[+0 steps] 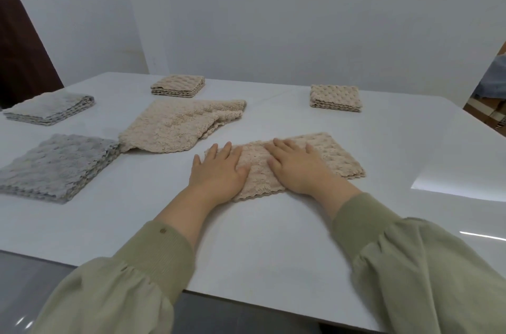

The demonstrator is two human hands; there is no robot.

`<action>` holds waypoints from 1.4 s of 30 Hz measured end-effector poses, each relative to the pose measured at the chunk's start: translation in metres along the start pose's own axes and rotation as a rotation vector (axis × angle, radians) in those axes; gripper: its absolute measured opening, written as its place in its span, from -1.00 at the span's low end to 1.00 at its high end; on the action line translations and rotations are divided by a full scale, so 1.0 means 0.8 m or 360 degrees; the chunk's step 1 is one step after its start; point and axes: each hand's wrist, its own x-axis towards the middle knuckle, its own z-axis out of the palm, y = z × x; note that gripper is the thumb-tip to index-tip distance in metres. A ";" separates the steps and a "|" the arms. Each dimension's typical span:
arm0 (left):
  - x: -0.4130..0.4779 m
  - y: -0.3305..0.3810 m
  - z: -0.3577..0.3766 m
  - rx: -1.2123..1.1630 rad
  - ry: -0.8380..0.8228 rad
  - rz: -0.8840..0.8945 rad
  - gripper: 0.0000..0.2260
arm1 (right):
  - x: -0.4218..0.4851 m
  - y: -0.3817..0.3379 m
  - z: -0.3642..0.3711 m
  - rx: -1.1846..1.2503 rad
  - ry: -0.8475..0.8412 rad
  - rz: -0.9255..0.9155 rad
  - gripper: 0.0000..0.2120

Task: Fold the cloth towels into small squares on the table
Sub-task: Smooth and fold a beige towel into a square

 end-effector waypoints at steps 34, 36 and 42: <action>-0.006 -0.008 -0.015 -0.1367 0.0429 0.0047 -0.85 | -0.017 0.036 -0.014 -0.0105 0.0172 0.0017 -0.43; -0.004 -0.004 -0.013 -0.1300 0.0385 0.0076 -0.79 | -0.012 0.033 -0.014 0.0028 0.0156 -0.0155 -0.46; 0.024 -0.008 -0.001 -0.0861 0.0472 0.0214 -0.69 | 0.002 0.023 -0.010 0.0238 0.0179 -0.0393 -0.58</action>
